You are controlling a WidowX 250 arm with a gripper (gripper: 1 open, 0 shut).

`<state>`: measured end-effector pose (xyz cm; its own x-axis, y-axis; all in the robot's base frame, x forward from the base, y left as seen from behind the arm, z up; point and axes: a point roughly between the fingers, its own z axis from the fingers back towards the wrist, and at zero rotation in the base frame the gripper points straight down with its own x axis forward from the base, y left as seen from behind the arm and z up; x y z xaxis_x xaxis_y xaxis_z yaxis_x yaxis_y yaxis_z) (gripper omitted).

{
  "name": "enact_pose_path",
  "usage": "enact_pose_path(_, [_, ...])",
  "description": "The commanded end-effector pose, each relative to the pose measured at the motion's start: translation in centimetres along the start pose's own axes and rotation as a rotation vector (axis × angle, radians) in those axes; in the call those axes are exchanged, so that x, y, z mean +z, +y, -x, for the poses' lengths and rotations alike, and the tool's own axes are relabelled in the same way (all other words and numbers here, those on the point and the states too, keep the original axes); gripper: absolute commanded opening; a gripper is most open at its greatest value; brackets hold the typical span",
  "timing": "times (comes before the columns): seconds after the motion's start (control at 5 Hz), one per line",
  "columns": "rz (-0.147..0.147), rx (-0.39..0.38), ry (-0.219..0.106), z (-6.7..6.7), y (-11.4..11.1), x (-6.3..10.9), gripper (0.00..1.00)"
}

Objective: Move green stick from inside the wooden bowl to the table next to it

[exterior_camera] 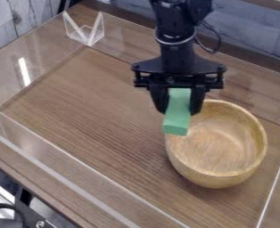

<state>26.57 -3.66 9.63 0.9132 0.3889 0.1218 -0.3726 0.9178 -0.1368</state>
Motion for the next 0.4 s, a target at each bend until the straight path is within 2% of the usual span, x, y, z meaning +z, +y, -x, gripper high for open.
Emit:
enact_pose_path(0.0, [0.016,0.017,-0.046,-0.41,0.8,1.66,0.0])
enact_pose_path(0.2, [0.013,0.035,-0.048,-0.31,1.7,2.07,0.0])
